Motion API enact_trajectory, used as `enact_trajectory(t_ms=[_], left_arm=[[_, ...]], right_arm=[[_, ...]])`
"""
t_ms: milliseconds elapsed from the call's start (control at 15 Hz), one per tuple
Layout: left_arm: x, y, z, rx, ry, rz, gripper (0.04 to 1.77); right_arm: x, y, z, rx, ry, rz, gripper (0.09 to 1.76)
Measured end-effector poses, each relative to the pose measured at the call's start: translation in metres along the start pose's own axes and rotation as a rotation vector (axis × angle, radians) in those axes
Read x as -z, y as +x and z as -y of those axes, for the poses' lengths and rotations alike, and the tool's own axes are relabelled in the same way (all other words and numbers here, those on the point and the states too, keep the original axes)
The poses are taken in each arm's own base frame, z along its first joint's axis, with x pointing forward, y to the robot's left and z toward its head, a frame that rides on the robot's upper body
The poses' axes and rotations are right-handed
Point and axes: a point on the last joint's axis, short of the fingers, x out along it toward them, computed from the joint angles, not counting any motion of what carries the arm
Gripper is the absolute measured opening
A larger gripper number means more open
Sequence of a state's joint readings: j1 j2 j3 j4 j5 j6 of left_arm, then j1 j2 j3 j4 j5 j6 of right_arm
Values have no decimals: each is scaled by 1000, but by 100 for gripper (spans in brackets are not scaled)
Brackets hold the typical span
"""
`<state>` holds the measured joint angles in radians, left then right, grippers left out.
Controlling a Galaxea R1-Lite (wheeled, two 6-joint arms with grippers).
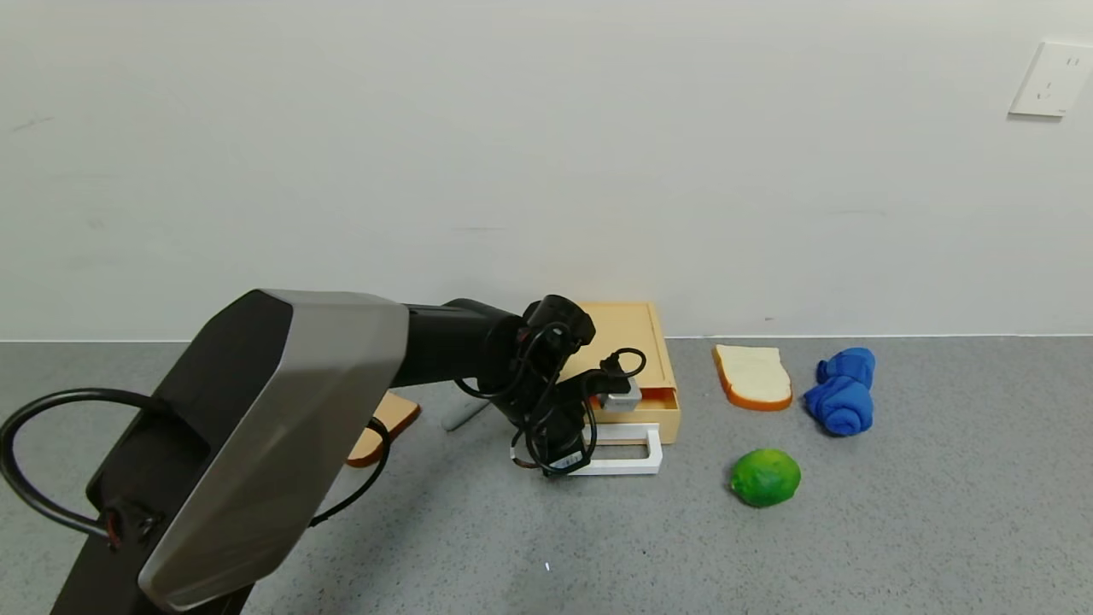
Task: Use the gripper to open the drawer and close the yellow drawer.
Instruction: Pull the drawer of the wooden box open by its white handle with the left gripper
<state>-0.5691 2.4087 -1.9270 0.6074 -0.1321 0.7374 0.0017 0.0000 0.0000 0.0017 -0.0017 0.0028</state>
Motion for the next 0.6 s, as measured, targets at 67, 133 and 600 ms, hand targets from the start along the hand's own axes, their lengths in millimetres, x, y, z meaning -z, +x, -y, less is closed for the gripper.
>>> enact_trajectory(t_ms=[67,133,600], left_arm=[[1,0,3,9,2,-5,11],[1,0,7,20,5,-10,11],[2,-6,31,74,14,-40,11]], right_arm=[[0,0,0,0,0,0,170],[0,0,0,0,0,0,170],[0,0,0,0,0,0,170]])
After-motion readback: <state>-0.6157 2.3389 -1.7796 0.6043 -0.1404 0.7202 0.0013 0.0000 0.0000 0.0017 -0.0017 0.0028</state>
